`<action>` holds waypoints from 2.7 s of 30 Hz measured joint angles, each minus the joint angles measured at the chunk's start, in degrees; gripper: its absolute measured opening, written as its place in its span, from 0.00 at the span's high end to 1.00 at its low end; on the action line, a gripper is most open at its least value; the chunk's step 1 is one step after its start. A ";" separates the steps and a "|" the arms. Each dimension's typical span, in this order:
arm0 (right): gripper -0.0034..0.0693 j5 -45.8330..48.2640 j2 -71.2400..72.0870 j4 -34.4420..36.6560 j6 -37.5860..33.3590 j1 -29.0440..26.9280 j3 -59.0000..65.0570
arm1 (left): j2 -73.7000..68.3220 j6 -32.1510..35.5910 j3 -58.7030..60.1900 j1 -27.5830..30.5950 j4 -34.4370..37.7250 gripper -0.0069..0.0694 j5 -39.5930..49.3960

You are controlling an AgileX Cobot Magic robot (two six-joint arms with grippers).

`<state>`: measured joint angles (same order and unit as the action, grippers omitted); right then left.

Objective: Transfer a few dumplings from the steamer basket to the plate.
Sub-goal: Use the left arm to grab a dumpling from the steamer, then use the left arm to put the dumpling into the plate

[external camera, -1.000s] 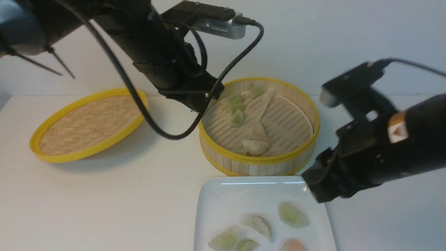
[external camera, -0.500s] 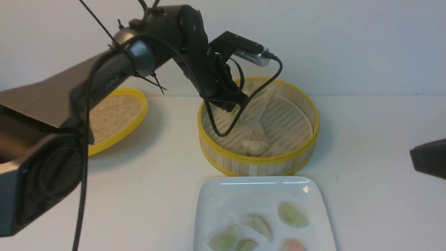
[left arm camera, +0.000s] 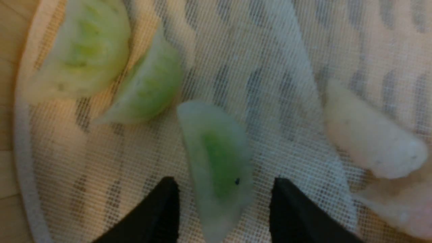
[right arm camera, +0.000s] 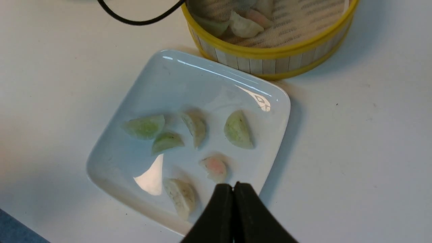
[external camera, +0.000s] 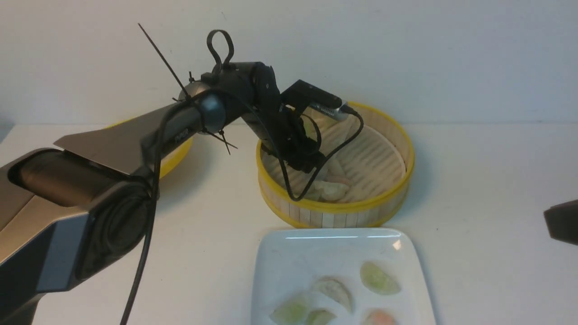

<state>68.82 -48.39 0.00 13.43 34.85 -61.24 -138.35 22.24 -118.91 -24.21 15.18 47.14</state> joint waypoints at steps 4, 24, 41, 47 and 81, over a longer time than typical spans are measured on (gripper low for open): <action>0.97 0.08 0.00 0.00 0.01 0.00 0.00 | -0.23 0.00 0.00 0.00 0.06 0.46 -0.75; 0.97 1.16 0.00 0.00 0.12 0.00 0.00 | -0.11 -0.17 -4.51 0.00 -0.02 0.71 7.32; 0.97 1.16 0.00 -1.48 0.24 0.00 0.00 | 11.60 -7.41 -15.61 -0.11 -0.02 0.71 24.05; 0.97 1.16 0.00 -1.48 0.24 0.00 0.00 | 19.34 -9.64 -8.46 -1.37 -0.20 0.71 24.36; 0.97 0.80 0.00 -1.48 0.24 0.00 0.00 | 33.22 -7.85 41.55 -7.92 1.09 0.71 10.35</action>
<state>69.62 -48.39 -1.48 13.66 34.85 -61.24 -105.13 14.39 -77.35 -32.13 16.27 57.49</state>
